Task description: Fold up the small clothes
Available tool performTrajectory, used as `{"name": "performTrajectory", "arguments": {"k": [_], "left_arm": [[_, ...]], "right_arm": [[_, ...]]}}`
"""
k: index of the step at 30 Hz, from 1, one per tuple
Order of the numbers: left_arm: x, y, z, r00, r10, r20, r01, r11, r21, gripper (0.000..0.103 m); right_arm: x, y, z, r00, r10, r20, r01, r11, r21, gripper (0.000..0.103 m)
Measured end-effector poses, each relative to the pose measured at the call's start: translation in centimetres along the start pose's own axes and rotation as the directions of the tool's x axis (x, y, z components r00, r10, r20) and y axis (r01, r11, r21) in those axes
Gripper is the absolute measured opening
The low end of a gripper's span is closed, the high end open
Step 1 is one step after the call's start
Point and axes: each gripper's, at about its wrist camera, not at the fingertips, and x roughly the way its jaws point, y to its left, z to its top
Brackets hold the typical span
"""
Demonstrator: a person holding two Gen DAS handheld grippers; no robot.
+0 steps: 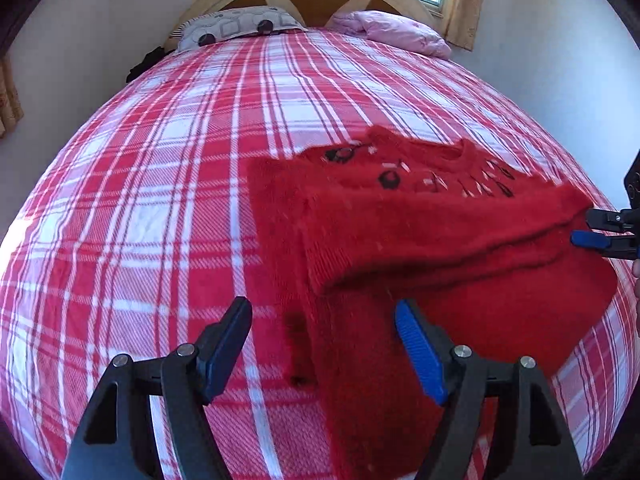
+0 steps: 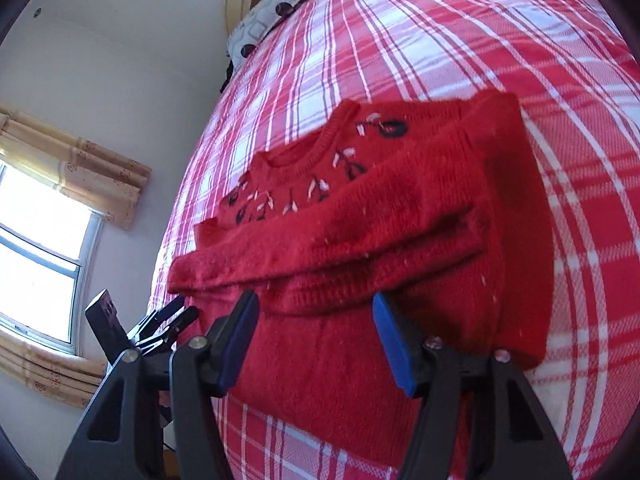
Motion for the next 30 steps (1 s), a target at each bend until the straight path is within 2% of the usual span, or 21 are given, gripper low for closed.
{"name": "performTrajectory", "arguments": {"k": [3, 5, 8, 10, 12, 14, 15, 17, 20, 23, 27, 30], "left_arm": [[0.3, 0.7, 1.9, 1.0, 0.011, 0.029, -0.01, 0.999, -0.036, 0.075], [1.0, 1.7, 3.1, 0.998, 0.049, 0.034, -0.046, 0.996, -0.073, 0.075], [1.8, 3.1, 4.3, 0.996, 0.082, 0.017, -0.079, 0.986, -0.145, 0.075], [1.1, 3.8, 4.4, 0.999, 0.035, 0.034, -0.028, 0.981, -0.191, 0.075], [0.1, 3.5, 4.0, 0.998, 0.011, 0.059, 0.0, 0.982, -0.186, 0.075], [-0.4, 3.0, 3.5, 0.998, 0.018, 0.064, -0.008, 0.988, -0.152, 0.075], [-0.4, 2.7, 3.1, 0.998, 0.025, 0.057, -0.018, 0.991, -0.132, 0.075], [-0.2, 2.5, 2.9, 0.999, 0.022, 0.047, -0.017, 0.993, -0.114, 0.075], [0.5, 2.9, 3.0, 0.999, 0.038, 0.039, -0.033, 0.992, -0.119, 0.075], [1.2, 3.9, 3.6, 0.998, 0.038, 0.043, -0.031, 0.986, -0.163, 0.075], [0.9, 4.4, 4.4, 0.997, 0.041, 0.063, -0.028, 0.98, -0.196, 0.075], [-0.3, 4.3, 4.8, 0.993, 0.047, 0.107, -0.024, 0.978, -0.207, 0.075]], "right_arm": [[-0.4, 0.8, 2.4, 0.998, 0.021, 0.051, -0.021, 1.0, -0.008, 0.063], [-0.6, 1.4, 4.4, 0.994, 0.043, 0.1, -0.043, 0.999, -0.006, 0.064], [-1.0, 1.9, 6.3, 0.986, 0.049, 0.161, -0.053, 0.998, 0.02, 0.066], [-1.0, 2.5, 5.9, 0.985, 0.095, 0.144, -0.098, 0.995, 0.015, 0.066], [-0.5, 4.1, 4.2, 0.991, 0.114, 0.071, -0.11, 0.992, -0.069, 0.066], [0.7, 5.5, 1.6, 0.998, 0.048, -0.027, -0.052, 0.982, -0.182, 0.066], [1.4, 5.9, 0.3, 0.997, -0.001, -0.072, -0.015, 0.974, -0.228, 0.063], [2.9, 6.2, -2.1, 0.985, -0.086, -0.152, 0.035, 0.949, -0.313, 0.056], [4.4, 6.0, -3.6, 0.962, -0.197, -0.19, 0.111, 0.916, -0.384, 0.051], [4.5, 6.0, -2.1, 0.957, -0.261, -0.123, 0.199, 0.906, -0.375, 0.051], [4.1, 6.8, 2.0, 0.949, -0.315, 0.021, 0.301, 0.883, -0.359, 0.052], [3.5, 7.4, 5.1, 0.95, -0.282, 0.131, 0.31, 0.899, -0.311, 0.052]]}}
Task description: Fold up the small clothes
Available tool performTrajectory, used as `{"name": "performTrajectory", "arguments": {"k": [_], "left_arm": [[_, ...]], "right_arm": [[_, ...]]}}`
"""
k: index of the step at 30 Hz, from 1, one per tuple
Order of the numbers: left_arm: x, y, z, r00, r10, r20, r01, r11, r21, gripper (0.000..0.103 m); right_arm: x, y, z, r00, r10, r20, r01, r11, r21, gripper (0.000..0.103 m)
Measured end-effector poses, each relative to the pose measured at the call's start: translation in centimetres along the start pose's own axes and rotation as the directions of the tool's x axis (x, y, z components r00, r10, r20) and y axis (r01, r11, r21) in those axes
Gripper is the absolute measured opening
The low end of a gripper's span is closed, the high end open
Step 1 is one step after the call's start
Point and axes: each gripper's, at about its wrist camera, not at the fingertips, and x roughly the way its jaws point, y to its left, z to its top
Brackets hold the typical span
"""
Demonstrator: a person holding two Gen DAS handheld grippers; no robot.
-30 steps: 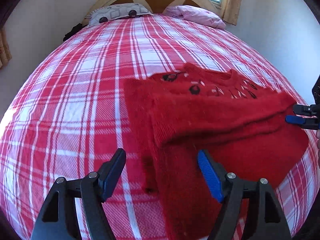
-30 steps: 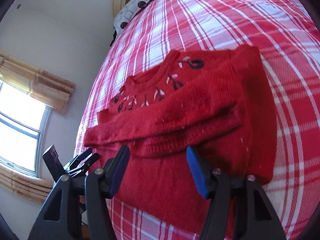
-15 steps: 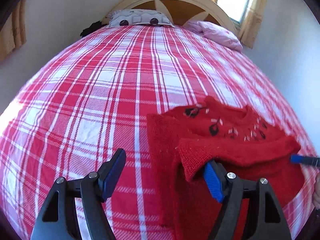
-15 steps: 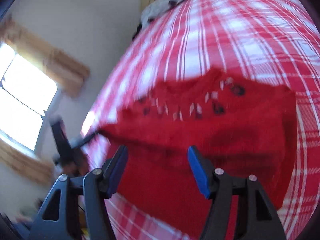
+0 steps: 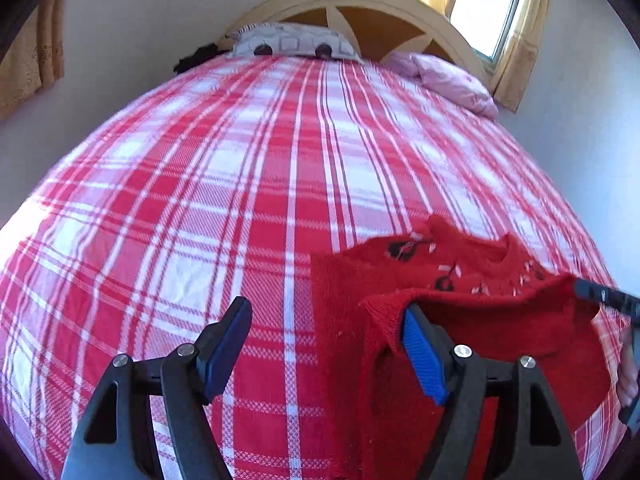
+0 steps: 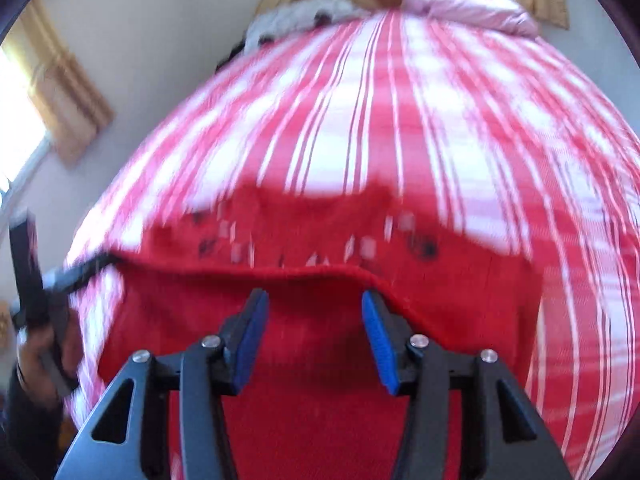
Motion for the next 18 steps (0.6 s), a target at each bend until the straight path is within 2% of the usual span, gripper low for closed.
{"name": "performTrajectory", "arguments": {"k": [3, 5, 7, 9, 11, 12, 13, 15, 17, 18], "left_arm": [[-0.9, 0.1, 0.4, 0.999, 0.007, 0.04, -0.006, 1.0, -0.006, 0.075], [-1.5, 0.1, 0.5, 0.999, 0.022, 0.049, -0.022, 1.0, -0.01, 0.075], [-2.2, -0.2, 0.3, 0.999, 0.006, 0.047, -0.007, 1.0, 0.013, 0.075], [-2.9, -0.9, -0.4, 0.999, -0.007, 0.034, 0.005, 0.998, 0.064, 0.075], [-3.5, -1.4, -1.1, 1.0, -0.008, 0.03, 0.004, 0.995, 0.099, 0.075], [-3.6, -1.5, -1.6, 1.0, -0.002, 0.023, -0.001, 0.994, 0.109, 0.075], [-3.5, -1.7, -1.9, 1.0, -0.01, 0.01, 0.009, 0.994, 0.113, 0.075], [-2.9, -2.4, -2.3, 0.999, -0.046, -0.028, 0.049, 0.991, 0.123, 0.075], [-2.4, -2.9, -2.4, 0.999, -0.035, -0.036, 0.039, 0.992, 0.123, 0.075], [-2.2, -3.2, -2.4, 0.999, -0.028, -0.036, 0.032, 0.992, 0.118, 0.075]], "right_arm": [[-0.3, -0.9, 1.0, 0.998, -0.006, 0.058, 0.002, 0.997, 0.072, 0.053], [-0.7, -1.3, 0.5, 0.998, 0.003, 0.064, -0.01, 0.995, 0.097, 0.053], [-1.4, -1.3, -0.4, 0.998, 0.029, 0.057, -0.034, 0.996, 0.088, 0.055], [-2.1, -0.9, -1.9, 0.995, 0.103, -0.003, -0.103, 0.991, 0.081, 0.055], [-2.2, -0.5, -3.7, 0.978, 0.187, -0.091, -0.182, 0.982, 0.058, 0.055], [-2.1, -0.1, -4.5, 0.972, 0.2, -0.121, -0.198, 0.98, 0.029, 0.056], [-1.9, 0.4, -5.2, 0.968, 0.197, -0.157, -0.201, 0.98, -0.007, 0.057], [-0.8, 1.0, -6.3, 0.968, 0.132, -0.215, -0.148, 0.987, -0.061, 0.057], [0.5, 0.9, -6.0, 0.975, 0.046, -0.219, -0.066, 0.994, -0.084, 0.057], [0.9, 0.6, -5.4, 0.977, 0.03, -0.209, -0.046, 0.997, -0.068, 0.057]]}}
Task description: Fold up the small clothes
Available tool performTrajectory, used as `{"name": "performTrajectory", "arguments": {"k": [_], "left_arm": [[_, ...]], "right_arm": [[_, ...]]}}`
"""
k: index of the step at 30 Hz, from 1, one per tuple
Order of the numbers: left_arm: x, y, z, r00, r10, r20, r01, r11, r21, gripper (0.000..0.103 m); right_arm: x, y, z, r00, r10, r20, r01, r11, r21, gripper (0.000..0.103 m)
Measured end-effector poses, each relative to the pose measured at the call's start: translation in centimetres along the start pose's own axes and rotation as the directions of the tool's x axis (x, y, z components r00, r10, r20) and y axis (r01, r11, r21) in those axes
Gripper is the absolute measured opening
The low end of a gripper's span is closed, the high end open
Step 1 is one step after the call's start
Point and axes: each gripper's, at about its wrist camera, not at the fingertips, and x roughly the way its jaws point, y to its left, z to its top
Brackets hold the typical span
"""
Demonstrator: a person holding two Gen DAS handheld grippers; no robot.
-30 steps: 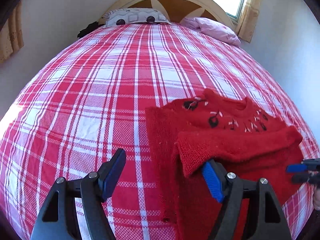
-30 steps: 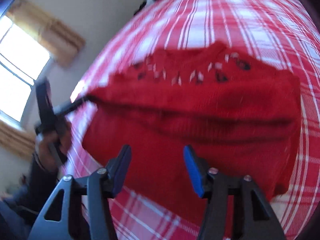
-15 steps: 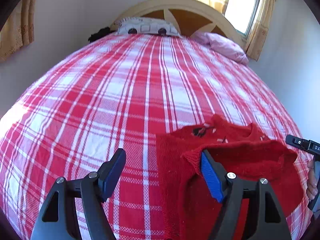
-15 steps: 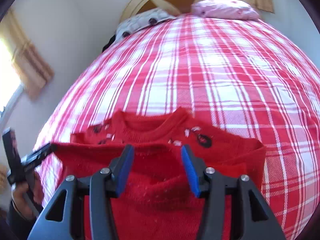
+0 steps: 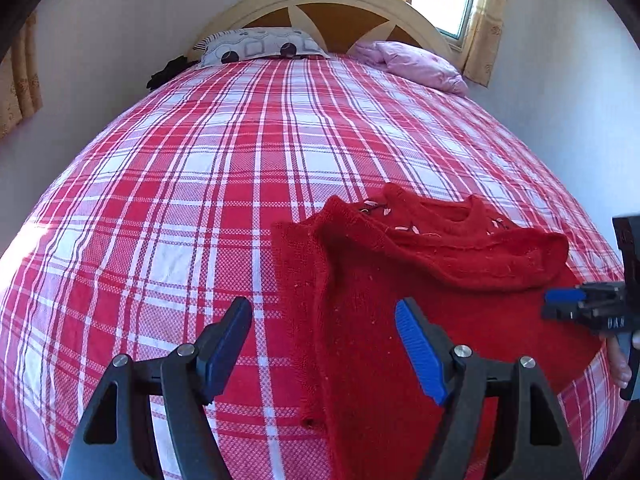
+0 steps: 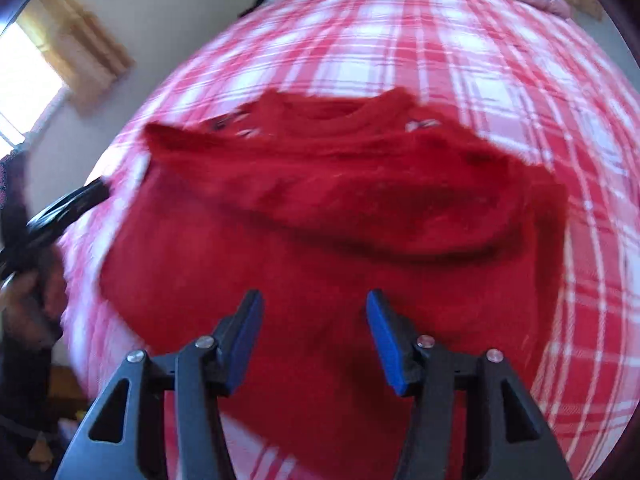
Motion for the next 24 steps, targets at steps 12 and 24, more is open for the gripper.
{"name": "performTrajectory", "arguments": {"k": [12, 24], "left_arm": [[1.8, 0.1, 0.6, 0.999, 0.036, 0.02, -0.036, 0.999, 0.007, 0.075], [6.0, 0.4, 3.3, 1.0, -0.022, 0.003, 0.022, 1.0, -0.011, 0.068]], "right_arm": [[-2.1, -5.5, 4.3, 0.964, -0.143, 0.223, 0.097, 0.974, 0.205, 0.059], [-1.5, -9.4, 3.5, 0.972, -0.179, 0.154, 0.142, 0.963, 0.227, 0.049]]}}
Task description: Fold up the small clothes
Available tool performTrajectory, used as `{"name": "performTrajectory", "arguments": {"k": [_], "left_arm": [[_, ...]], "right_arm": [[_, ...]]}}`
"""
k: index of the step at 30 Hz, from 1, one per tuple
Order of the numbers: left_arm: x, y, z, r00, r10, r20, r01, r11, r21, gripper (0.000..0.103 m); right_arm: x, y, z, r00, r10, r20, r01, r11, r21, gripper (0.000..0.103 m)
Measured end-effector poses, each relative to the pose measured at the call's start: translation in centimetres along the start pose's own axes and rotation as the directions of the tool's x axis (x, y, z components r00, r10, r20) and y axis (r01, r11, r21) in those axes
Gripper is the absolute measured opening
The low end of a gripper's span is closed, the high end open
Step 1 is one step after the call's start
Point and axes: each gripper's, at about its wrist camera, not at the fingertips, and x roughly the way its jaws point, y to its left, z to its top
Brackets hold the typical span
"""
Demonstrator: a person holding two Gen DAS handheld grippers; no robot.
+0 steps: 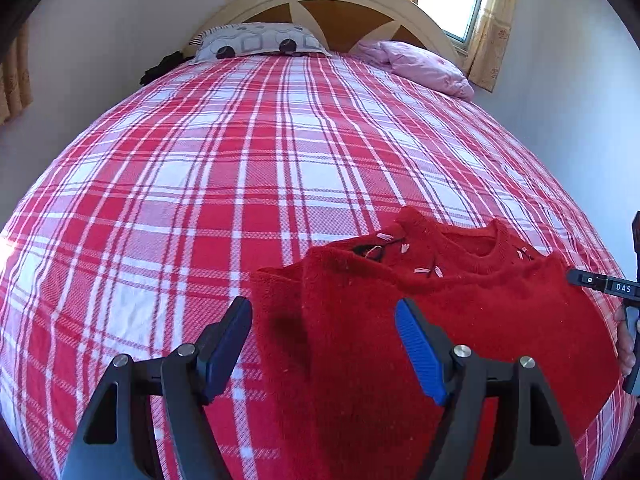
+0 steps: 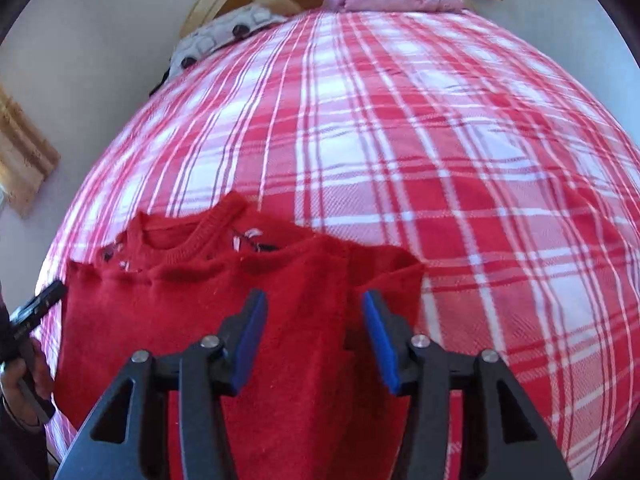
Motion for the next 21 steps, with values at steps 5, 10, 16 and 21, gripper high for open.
{"name": "performTrajectory", "arguments": {"k": [5, 10, 16, 21], "left_arm": [[1.3, -0.1, 0.3, 0.998, -0.045, -0.041, 0.044, 0.999, -0.005, 0.012], [0.3, 0.4, 1.0, 0.998, -0.049, 0.032, 0.049, 0.999, -0.006, 0.004], [1.0, 1.8, 1.5, 0.999, -0.027, 0.044, 0.029, 0.998, -0.06, 0.004], [3.3, 1.6, 1.0, 1.0, 0.006, 0.009, -0.005, 0.999, -0.04, 0.004]], "right_arm": [[2.1, 0.4, 0.1, 0.999, 0.011, -0.048, -0.012, 1.0, -0.02, 0.019], [1.2, 0.6, 0.4, 1.0, -0.002, 0.0, 0.002, 1.0, -0.023, 0.012], [0.4, 0.4, 1.3, 0.998, -0.034, 0.059, 0.034, 0.999, 0.0, 0.011], [2.4, 0.4, 1.0, 0.997, -0.074, 0.023, 0.074, 0.997, -0.015, 0.011]]}}
